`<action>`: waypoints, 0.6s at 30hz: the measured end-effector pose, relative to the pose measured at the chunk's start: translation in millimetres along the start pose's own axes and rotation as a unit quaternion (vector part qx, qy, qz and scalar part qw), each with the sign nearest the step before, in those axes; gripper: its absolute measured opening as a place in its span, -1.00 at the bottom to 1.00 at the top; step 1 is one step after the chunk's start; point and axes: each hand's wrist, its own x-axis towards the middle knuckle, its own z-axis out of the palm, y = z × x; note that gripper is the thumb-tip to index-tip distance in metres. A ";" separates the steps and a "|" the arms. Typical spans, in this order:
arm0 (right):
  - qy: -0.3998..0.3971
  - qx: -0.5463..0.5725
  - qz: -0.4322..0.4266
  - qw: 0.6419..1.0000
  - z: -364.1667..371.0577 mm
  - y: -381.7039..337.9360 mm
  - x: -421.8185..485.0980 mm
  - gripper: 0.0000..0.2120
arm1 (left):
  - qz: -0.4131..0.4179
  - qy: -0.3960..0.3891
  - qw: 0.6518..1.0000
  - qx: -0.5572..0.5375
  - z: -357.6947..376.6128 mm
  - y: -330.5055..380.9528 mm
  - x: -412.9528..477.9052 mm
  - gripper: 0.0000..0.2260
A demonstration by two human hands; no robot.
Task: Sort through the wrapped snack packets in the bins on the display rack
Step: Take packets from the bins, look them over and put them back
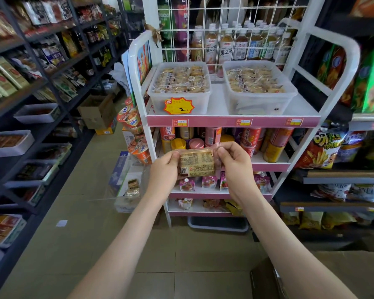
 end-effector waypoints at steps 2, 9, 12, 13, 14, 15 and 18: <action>-0.014 0.019 0.008 1.000 -4.4 -2.7 3.5 -0.85 | -0.001 0.002 1.000 0.011 3.3 5.1 2.8 -0.73; -0.166 -0.084 0.004 0.983 -29.7 -8.0 12.5 -0.66 | -0.031 0.023 0.999 -0.023 7.4 5.3 17.6 -0.67; -0.121 -0.078 0.020 0.989 -34.7 -3.1 19.0 -0.71 | -0.047 0.015 0.998 -0.037 11.0 10.2 20.1 -0.69; -0.108 -0.073 0.026 0.991 -36.4 -2.0 21.8 -0.74 | -0.049 0.009 0.998 -0.044 12.1 11.9 21.5 -0.70; -0.102 -0.063 0.033 0.992 -37.9 -0.7 25.1 -0.76 | -0.057 0.004 0.997 -0.056 13.4 12.9 23.0 -0.71; -0.104 -0.048 0.037 0.993 -39.3 1.0 28.7 -0.78 | -0.070 0.001 0.995 -0.072 14.5 14.6 24.0 -0.72; -0.117 0.022 0.055 0.991 -42.1 3.0 37.9 -0.80 | -0.096 -0.004 0.989 -0.110 16.7 19.3 26.7 -0.73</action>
